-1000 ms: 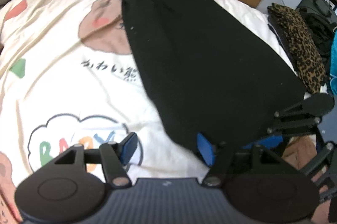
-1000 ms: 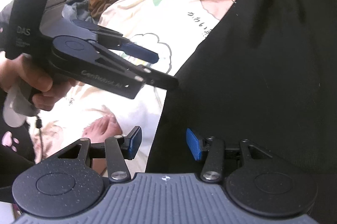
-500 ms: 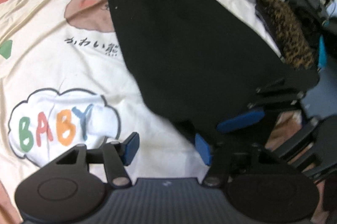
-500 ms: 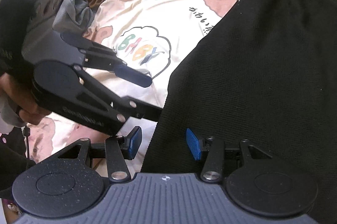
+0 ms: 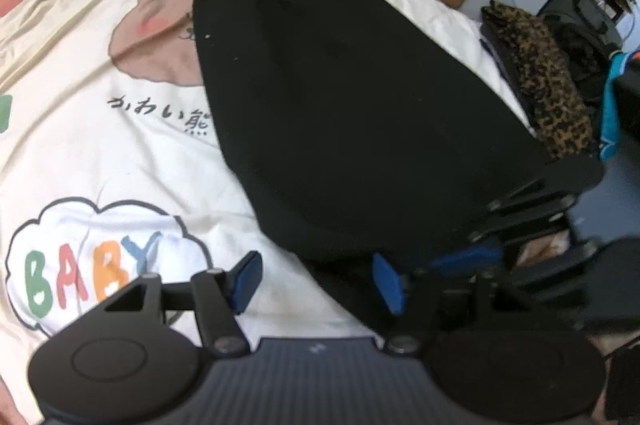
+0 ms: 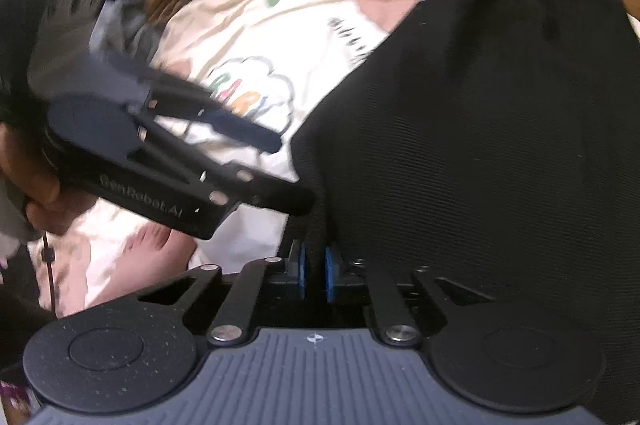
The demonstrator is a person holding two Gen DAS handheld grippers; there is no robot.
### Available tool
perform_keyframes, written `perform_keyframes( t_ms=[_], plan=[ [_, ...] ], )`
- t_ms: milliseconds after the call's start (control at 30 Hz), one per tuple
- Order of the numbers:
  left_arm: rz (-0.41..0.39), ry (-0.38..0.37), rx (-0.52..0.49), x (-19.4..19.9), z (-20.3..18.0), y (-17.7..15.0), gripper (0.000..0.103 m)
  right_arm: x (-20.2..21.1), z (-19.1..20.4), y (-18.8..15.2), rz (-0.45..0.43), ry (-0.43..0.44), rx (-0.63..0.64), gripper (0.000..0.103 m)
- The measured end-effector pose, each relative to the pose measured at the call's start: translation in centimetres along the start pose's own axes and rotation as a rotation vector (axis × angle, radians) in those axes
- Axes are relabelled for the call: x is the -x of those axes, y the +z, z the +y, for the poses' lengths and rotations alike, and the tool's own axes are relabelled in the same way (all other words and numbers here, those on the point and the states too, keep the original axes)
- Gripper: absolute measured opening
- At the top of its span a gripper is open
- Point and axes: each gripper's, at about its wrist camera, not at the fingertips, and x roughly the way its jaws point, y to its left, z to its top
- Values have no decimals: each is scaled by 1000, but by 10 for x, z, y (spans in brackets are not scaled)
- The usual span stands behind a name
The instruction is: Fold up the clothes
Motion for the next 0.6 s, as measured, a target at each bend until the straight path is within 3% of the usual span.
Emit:
perform_keyframes(
  t_ms=[400, 600],
  plan=[
    [-30, 68, -24, -22, 0, 9, 64, 28, -26, -4, -53, -3, -104, 1],
    [-54, 106, 10, -38, 5, 13, 64, 32, -33, -6, -58, 1, -142, 1]
  ],
)
